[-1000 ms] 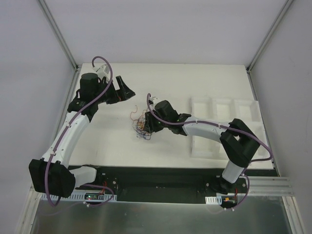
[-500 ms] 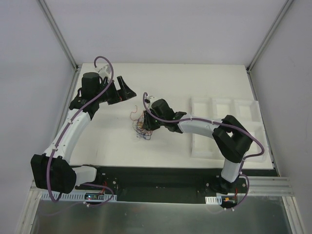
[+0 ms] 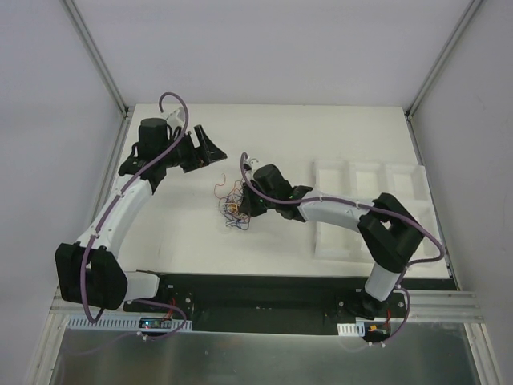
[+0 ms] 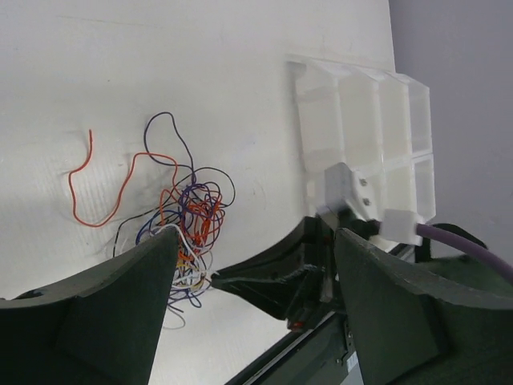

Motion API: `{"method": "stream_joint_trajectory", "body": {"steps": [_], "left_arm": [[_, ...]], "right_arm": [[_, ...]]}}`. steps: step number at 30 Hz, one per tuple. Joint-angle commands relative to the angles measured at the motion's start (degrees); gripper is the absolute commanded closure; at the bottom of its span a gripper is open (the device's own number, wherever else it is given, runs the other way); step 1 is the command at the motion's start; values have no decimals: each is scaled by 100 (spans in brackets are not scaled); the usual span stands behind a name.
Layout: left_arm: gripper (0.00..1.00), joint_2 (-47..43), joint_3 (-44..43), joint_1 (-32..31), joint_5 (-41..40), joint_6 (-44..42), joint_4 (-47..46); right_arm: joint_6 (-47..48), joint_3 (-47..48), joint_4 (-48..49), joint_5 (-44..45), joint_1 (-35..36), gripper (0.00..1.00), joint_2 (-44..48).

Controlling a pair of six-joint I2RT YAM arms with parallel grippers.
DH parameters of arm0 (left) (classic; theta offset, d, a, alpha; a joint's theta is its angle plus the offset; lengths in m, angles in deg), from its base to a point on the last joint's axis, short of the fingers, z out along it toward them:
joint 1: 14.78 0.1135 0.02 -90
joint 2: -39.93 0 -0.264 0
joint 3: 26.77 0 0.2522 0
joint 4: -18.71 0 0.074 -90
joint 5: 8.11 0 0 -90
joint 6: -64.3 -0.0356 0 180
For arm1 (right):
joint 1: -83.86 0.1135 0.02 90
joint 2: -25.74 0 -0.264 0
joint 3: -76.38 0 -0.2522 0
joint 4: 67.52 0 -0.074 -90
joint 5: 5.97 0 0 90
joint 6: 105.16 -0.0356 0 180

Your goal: Untangle the cables

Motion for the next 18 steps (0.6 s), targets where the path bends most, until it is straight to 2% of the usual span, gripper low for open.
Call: {"method": "stream_joint_trajectory", "body": {"steps": [1,6,10,13,16,18], "left_arm": [[25,533,207,12,833,739,-667],[22,1237,339,-129,1257,1118,-976],[22,1517,497,-576,1239,1233,-1214],[28,2052,541,-832,1467,1408,-1214],[36,2511,681,-894,1871,1768,-1845],[38,2660,796,-937,1890,1883,-2057]], "right_arm": [[-137,-134,108,-47,-7,99,889],[-198,-161,2,84,-24,99,1232],[-163,49,-156,164,-42,99,1329],[-93,190,-253,225,-33,99,1513],[74,400,-419,444,-42,99,1680],[258,716,-787,629,-51,100,1698]]}}
